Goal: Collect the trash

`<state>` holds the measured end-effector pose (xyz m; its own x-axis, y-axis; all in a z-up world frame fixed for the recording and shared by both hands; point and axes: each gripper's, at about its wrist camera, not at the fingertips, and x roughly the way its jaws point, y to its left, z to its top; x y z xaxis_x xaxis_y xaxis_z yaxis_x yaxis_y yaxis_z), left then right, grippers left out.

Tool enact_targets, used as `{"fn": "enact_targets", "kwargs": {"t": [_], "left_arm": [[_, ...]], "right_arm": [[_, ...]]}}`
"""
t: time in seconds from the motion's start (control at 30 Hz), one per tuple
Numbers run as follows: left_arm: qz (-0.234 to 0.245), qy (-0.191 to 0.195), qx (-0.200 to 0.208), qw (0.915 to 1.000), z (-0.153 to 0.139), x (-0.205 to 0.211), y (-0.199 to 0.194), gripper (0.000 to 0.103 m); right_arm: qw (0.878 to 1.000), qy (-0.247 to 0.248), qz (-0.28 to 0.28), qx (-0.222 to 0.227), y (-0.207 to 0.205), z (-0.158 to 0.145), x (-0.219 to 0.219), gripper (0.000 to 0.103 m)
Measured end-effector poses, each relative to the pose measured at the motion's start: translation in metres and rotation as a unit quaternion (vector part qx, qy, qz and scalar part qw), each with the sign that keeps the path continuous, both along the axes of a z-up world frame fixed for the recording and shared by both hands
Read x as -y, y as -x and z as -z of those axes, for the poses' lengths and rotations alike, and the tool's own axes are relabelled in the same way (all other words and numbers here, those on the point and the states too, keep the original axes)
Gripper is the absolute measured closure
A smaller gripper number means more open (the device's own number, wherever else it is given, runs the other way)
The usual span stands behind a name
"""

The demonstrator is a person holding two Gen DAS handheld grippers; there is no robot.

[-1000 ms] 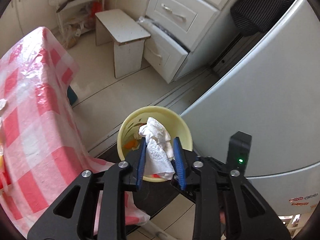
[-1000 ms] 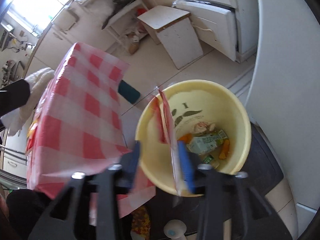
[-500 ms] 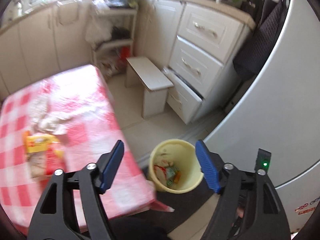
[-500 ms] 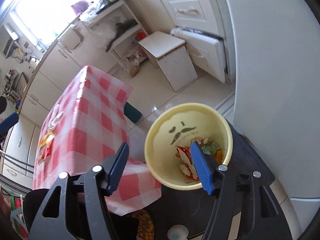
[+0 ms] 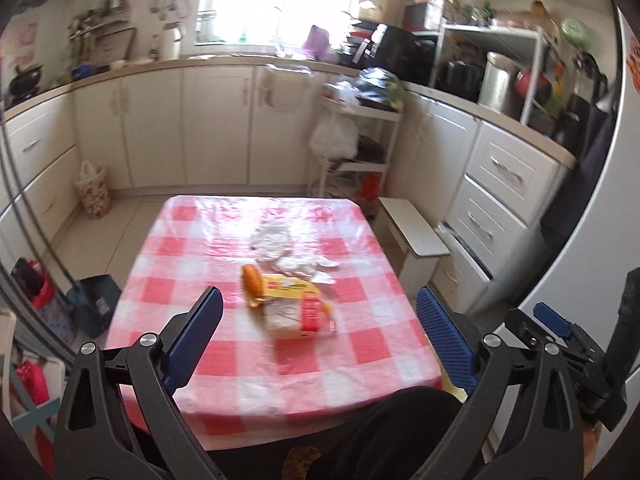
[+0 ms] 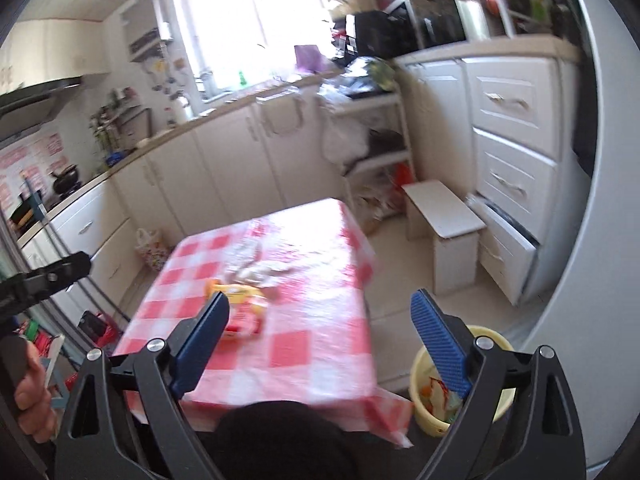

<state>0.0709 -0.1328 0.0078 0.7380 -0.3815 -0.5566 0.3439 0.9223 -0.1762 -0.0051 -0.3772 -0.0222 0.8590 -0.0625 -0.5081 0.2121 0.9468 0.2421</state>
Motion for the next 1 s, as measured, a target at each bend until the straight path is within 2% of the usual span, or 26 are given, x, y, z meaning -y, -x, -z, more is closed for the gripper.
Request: {"fn": "enact_targets", "kwargs": {"t": [0.2,0.37,1.0], "left_arm": [[-0.031,0.008,0.026,0.9991,-0.011,-0.045,0.01,0.007],[-0.042,0.018,0.029,0.9985,-0.012,-0.064,0.014,0.007],[-0.045,0.026,0.051,0.9973,-0.029,-0.072,0.035,0.007]], "right_arm": [[0.998,0.038,-0.044,0.027,-0.004,-0.028,-0.051,0.012],[0.996,0.056,-0.059,0.035,-0.009,-0.041,-0.076,0.012],[0.991,0.076,-0.086,0.063,0.001,-0.059,-0.113,0.01]]}}
